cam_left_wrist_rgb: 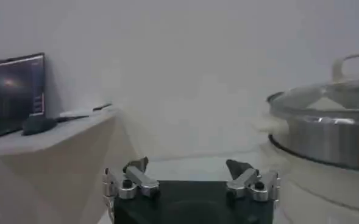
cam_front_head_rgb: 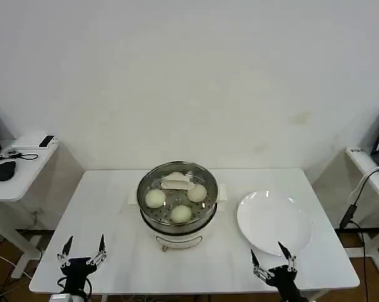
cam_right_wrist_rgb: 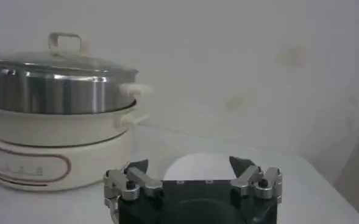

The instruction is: Take steamed baozi put them in steamer then cover it.

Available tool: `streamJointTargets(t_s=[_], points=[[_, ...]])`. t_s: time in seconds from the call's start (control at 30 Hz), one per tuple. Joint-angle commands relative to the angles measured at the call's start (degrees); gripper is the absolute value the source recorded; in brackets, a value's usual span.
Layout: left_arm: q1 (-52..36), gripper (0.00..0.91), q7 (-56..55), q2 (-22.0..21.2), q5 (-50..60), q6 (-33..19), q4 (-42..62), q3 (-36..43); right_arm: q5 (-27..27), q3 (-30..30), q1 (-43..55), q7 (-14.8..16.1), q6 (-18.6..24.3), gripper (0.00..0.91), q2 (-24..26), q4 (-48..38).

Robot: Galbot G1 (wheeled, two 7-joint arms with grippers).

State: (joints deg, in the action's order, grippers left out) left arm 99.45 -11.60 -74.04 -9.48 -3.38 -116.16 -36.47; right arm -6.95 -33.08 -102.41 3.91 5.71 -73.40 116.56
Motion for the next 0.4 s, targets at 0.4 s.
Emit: streamJointTargets(t_s=[0.4], points=[[3.25, 0.907, 1.73, -1.54, 2.19, -0.15, 1.03, -0.82, 0.37, 1.38, -0.22, -1.11, -4.49, 0.907, 1.74, 1.67]])
